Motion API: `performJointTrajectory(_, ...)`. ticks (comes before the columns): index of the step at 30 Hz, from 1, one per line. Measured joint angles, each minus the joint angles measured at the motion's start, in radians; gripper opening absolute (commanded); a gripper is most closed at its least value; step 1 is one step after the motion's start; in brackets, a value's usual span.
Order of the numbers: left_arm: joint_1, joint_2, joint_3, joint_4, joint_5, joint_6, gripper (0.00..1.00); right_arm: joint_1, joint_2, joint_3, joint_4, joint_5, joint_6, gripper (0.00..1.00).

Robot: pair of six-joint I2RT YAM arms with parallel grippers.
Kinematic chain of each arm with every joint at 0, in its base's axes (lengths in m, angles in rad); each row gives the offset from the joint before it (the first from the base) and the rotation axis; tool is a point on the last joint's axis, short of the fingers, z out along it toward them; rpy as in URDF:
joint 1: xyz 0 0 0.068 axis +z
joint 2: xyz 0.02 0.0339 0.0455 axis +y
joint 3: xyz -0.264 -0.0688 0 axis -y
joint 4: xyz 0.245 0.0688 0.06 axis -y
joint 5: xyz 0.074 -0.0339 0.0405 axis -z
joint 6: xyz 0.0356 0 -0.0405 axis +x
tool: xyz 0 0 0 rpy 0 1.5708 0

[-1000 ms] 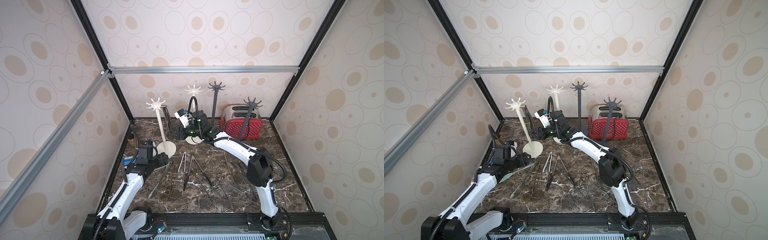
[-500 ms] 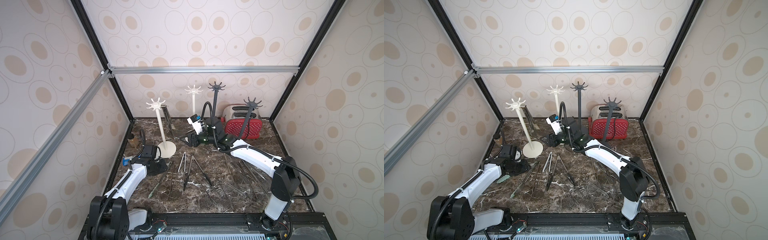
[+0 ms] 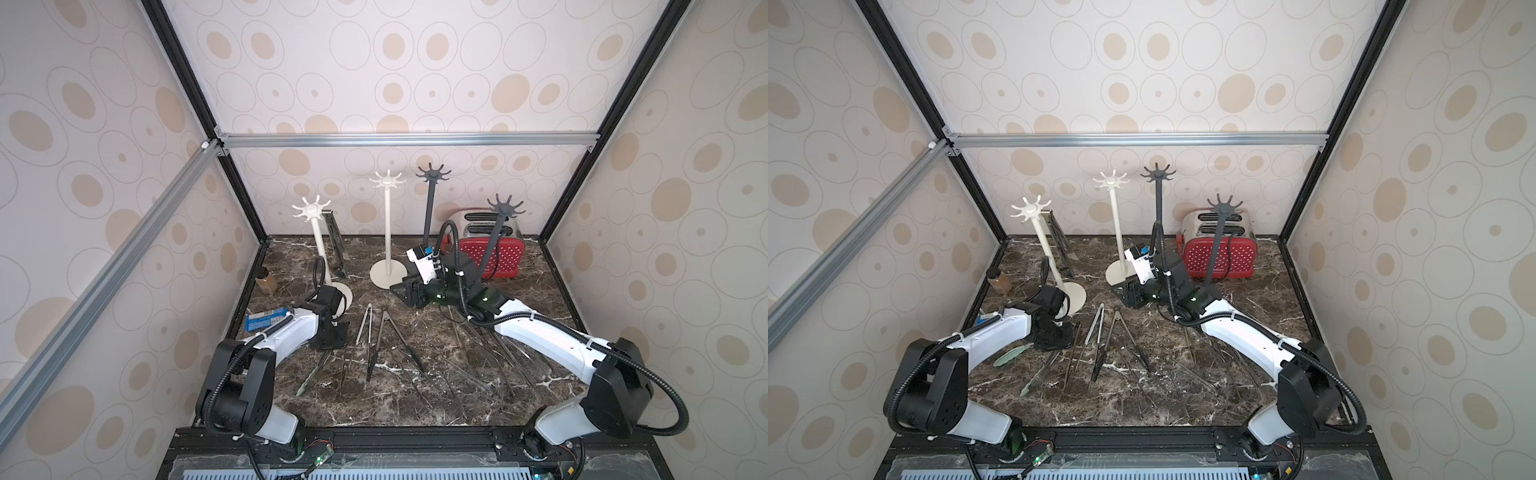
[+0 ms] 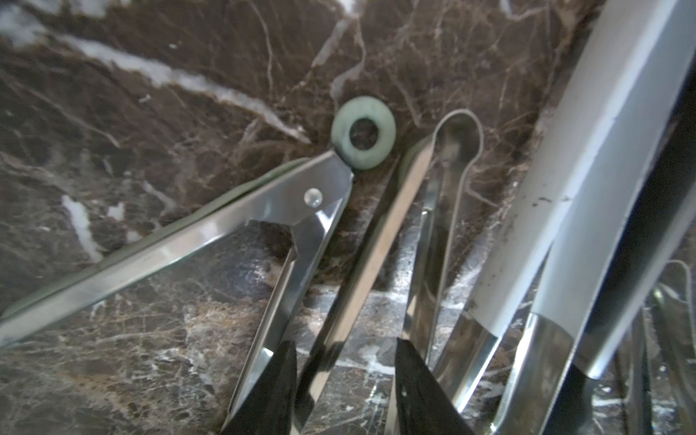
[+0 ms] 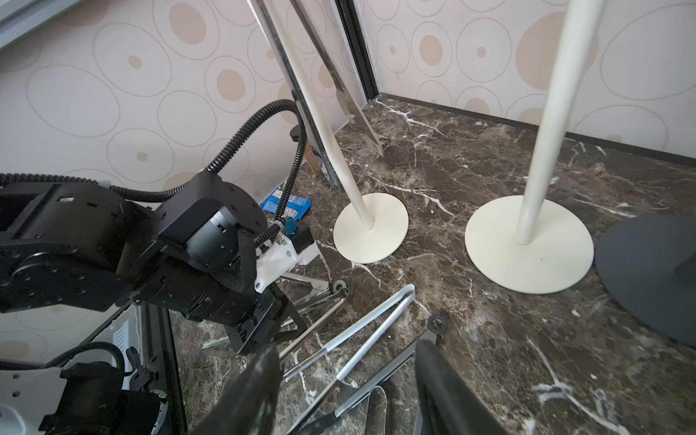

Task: Hang food tongs on kitchen utensil racks
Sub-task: Pick up the food tongs from the center of the board.

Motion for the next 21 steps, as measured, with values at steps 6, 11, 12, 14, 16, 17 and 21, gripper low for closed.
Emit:
performJointTrajectory(6, -0.001, 0.007, 0.010, -0.008, -0.040, 0.010, 0.37, -0.011, -0.032, -0.034, 0.004, 0.020, 0.001, 0.60)
performJointTrajectory(11, -0.006, 0.026, 0.023, -0.011, -0.048, 0.024, 0.31, -0.019, -0.034, -0.044, 0.008, 0.030, 0.002, 0.60)
performJointTrajectory(12, -0.007, 0.029, 0.024, -0.011, -0.048, 0.026, 0.29, -0.019, -0.034, -0.045, 0.009, 0.031, 0.002, 0.60)
performJointTrajectory(14, -0.009, 0.035, 0.027, -0.010, -0.047, 0.027, 0.27, -0.019, -0.034, -0.047, 0.008, 0.031, 0.002, 0.60)
performJointTrajectory(16, -0.013, 0.042, 0.029, -0.008, -0.045, 0.029, 0.26, -0.021, -0.034, -0.049, 0.010, 0.031, 0.003, 0.60)
performJointTrajectory(17, -0.014, 0.045, 0.030, -0.006, -0.044, 0.029, 0.26, -0.022, -0.034, -0.049, 0.010, 0.031, 0.004, 0.60)
performJointTrajectory(21, -0.018, 0.064, 0.030, -0.003, -0.042, 0.034, 0.21, -0.025, -0.034, -0.049, 0.014, 0.031, 0.006, 0.60)
